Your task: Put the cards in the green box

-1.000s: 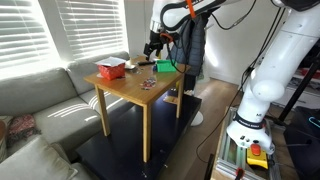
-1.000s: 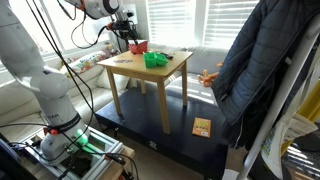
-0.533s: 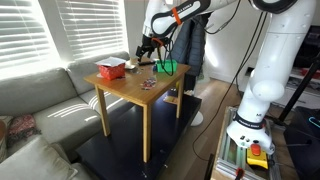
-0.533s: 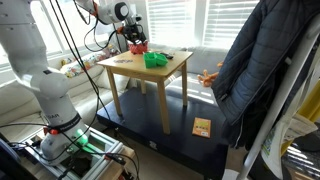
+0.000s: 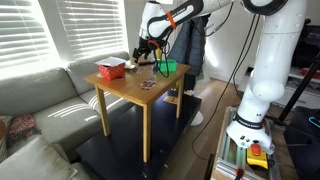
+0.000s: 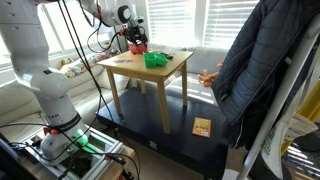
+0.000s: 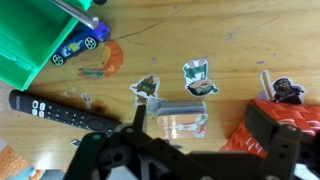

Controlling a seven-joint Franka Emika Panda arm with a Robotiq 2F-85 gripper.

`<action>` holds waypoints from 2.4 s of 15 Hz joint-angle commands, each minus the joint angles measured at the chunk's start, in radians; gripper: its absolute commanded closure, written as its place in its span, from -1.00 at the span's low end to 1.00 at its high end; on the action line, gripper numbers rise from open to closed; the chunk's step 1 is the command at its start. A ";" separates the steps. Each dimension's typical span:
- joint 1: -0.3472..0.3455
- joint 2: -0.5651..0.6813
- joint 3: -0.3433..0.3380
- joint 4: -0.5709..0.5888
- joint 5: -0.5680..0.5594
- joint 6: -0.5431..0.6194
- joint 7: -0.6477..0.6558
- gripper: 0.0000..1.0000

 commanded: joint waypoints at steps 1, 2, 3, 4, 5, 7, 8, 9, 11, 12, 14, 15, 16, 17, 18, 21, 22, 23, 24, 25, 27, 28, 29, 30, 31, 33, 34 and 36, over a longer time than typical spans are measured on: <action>0.019 0.000 -0.020 0.002 0.006 -0.003 -0.005 -1.00; 0.015 0.014 -0.019 0.012 0.029 0.008 -0.019 -1.00; 0.011 0.024 -0.020 0.016 0.043 0.022 -0.033 -1.00; 0.008 0.037 -0.020 0.025 0.058 0.030 -0.049 -1.00; 0.004 0.048 -0.020 0.028 0.073 0.053 -0.069 -1.00; 0.002 0.071 -0.021 0.038 0.102 0.080 -0.103 -1.00; -0.001 0.085 -0.019 0.040 0.120 0.102 -0.141 -1.00; -0.002 0.100 -0.020 0.045 0.124 0.120 -0.157 -1.00; -0.005 0.130 -0.021 0.059 0.131 0.152 -0.198 -1.00; -0.006 0.145 -0.022 0.067 0.131 0.169 -0.211 -1.00; -0.010 0.178 -0.020 0.092 0.136 0.194 -0.236 -1.00; -0.011 0.194 -0.021 0.106 0.136 0.204 -0.241 -1.00; -0.013 0.210 -0.019 0.119 0.140 0.211 -0.245 -1.00; -0.015 0.223 -0.017 0.130 0.144 0.216 -0.250 -1.00; -0.016 0.238 -0.015 0.144 0.147 0.219 -0.252 -1.00; -0.020 0.276 -0.009 0.179 0.164 0.227 -0.259 -1.00; -0.020 0.288 -0.009 0.192 0.164 0.228 -0.260 -1.00; -0.019 0.299 -0.011 0.202 0.160 0.229 -0.259 -1.00; -0.019 0.307 -0.012 0.213 0.158 0.228 -0.260 -1.00; -0.019 0.316 -0.013 0.221 0.156 0.227 -0.259 -1.00; -0.020 0.330 -0.011 0.237 0.156 0.220 -0.262 -1.00; -0.022 0.334 -0.007 0.242 0.164 0.212 -0.261 -1.00; -0.023 0.340 -0.006 0.246 0.163 0.212 -0.266 -1.00; -0.022 0.344 -0.007 0.250 0.159 0.209 -0.266 -1.00; -0.020 0.349 -0.009 0.251 0.155 0.211 -0.266 -1.00; -0.020 0.355 -0.009 0.255 0.155 0.205 -0.267 -0.45; -0.019 0.357 -0.009 0.255 0.153 0.207 -0.269 -0.32; -0.017 0.354 -0.012 0.258 0.152 0.198 -0.263 -0.06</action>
